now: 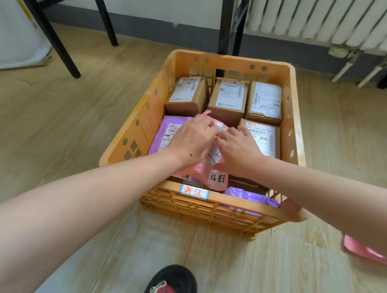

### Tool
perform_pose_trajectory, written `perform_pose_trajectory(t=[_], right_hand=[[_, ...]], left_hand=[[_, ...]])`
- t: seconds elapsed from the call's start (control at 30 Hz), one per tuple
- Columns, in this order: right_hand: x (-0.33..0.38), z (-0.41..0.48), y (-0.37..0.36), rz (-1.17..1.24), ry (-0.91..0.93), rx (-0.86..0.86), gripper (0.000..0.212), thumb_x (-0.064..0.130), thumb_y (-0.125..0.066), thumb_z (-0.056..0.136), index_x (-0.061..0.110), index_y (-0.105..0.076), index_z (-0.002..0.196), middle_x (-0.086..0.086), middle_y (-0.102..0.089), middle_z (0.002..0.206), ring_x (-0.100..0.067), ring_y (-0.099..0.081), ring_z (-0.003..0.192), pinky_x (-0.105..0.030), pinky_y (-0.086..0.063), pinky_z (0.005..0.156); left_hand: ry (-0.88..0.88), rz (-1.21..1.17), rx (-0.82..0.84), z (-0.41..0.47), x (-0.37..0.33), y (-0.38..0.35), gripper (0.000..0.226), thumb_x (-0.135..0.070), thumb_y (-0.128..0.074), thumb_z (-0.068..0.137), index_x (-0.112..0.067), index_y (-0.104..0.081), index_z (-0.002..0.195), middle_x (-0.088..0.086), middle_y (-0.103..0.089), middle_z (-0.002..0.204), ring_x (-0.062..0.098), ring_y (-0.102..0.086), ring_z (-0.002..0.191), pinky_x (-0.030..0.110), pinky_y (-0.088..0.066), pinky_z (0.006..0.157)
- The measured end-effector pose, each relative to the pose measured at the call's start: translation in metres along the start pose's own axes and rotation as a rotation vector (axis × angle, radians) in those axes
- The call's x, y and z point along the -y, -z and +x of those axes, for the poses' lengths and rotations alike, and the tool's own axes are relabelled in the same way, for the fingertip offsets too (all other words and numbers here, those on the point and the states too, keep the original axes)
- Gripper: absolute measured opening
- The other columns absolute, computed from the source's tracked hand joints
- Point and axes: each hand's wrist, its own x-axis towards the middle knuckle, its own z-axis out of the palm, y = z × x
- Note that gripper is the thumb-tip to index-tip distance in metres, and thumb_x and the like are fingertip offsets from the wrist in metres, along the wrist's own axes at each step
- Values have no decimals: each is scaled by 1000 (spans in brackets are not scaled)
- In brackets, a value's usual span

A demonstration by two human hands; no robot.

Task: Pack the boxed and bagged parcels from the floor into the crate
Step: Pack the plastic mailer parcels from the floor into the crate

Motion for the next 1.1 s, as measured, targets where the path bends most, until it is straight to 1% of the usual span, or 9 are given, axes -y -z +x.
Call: perform_pose_trajectory(t=[0.07,0.13,0.23,0.33,0.43,0.5,0.57,0.77,1.1], right_hand=[[4,-2,-3,-13,5,42,84,69,-54,76,12,-40,137,-5,-55,126,-28,-43,124,-49,-19,110],[5,-2,-5,-22,11,77,91,68,-52,78,10,-29,144,-4,-55,126,-27,-42,127,-53,-13,113],[1,-2,-8,-10,49,110,88,65,-49,82,12,-22,148,-2,-52,133,-24,-35,134,-58,-2,115],[-6,-3,-5,15,79,127,81,67,-41,84,18,-25,147,0,-47,140,-22,-23,142,-63,5,113],[-16,-8,2,29,77,110,70,63,-36,88,20,-33,144,1,-47,140,-21,-19,144,-63,7,112],[-25,-13,9,39,52,63,63,59,-35,91,20,-40,141,-1,-49,138,-22,-25,142,-59,7,113],[-36,-21,18,49,28,2,55,55,-35,93,20,-47,135,-1,-52,132,-21,-31,137,-56,3,115],[-75,-55,43,101,-25,-193,43,44,-41,95,20,-56,128,-3,-47,131,-24,-24,141,-55,-8,117],[-142,-142,27,150,-222,-164,51,42,-38,96,9,-46,135,-11,-45,133,-30,-32,133,-49,-19,114]], left_hand=[[-38,61,152,0,0,-5,33,-15,-53,86,-7,-56,118,12,-51,127,30,-44,121,38,-40,92],[104,59,299,-1,7,-12,47,-28,-54,88,-8,-47,129,11,-42,140,28,-39,129,38,-42,96],[229,-62,487,-4,17,-23,73,-43,-55,89,-11,-25,148,10,-36,149,29,-36,134,42,-37,105],[256,-142,549,-5,20,-28,77,-45,-55,90,-11,-21,150,11,-30,153,27,-30,140,41,-31,111],[278,-102,447,4,21,-23,60,-45,-62,84,-11,-47,132,10,-54,128,30,-50,119,40,-45,93],[338,-84,350,11,14,-18,45,-41,-63,83,-14,-53,118,9,-52,128,30,-54,113,41,-48,85],[404,-66,235,17,-1,-16,39,-34,-60,84,-16,-53,118,9,-47,136,30,-51,116,40,-45,87],[329,-195,-122,42,-67,-1,22,-32,-47,93,-15,-62,94,5,-61,102,30,-50,101,38,-35,85],[45,-330,-179,95,-187,-4,29,-27,-43,96,-10,-66,90,6,-60,95,26,-46,94,37,-35,82]])
